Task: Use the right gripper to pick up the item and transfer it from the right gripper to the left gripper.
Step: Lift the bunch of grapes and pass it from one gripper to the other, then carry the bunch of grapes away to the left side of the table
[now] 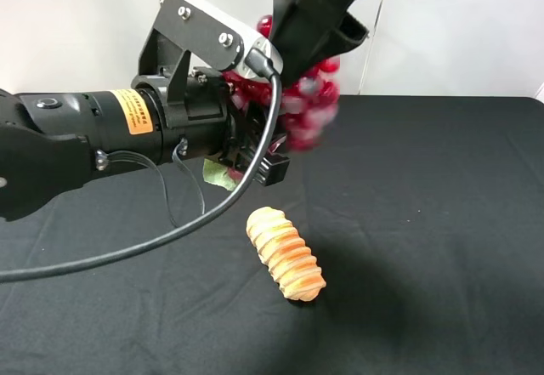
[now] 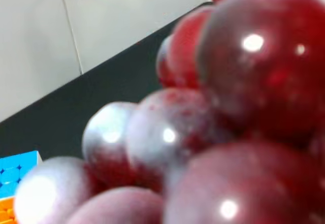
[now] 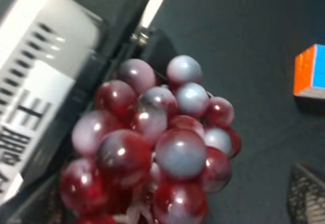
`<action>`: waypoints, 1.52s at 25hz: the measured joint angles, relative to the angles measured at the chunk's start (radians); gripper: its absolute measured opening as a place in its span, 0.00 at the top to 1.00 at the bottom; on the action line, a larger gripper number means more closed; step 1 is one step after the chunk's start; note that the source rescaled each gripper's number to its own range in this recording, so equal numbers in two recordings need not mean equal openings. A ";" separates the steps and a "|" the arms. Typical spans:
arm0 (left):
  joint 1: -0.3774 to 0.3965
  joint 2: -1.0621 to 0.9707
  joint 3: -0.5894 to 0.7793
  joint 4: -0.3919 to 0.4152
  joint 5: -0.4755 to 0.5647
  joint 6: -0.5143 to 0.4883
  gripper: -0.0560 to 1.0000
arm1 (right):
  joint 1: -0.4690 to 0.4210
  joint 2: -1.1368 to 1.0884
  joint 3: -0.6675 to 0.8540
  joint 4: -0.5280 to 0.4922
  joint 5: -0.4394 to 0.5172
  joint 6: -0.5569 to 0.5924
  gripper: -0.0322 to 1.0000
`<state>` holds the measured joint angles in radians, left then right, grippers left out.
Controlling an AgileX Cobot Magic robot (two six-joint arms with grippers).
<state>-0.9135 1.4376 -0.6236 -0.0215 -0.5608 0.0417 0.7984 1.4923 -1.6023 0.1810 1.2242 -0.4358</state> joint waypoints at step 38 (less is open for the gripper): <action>0.000 0.003 0.000 0.000 -0.050 0.000 0.92 | 0.000 -0.743 0.540 -0.254 -0.003 0.324 0.00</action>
<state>-0.9135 1.4409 -0.6236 -0.0212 -0.6111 0.0417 0.7984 0.7490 -1.0621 -0.0731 1.2211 -0.1116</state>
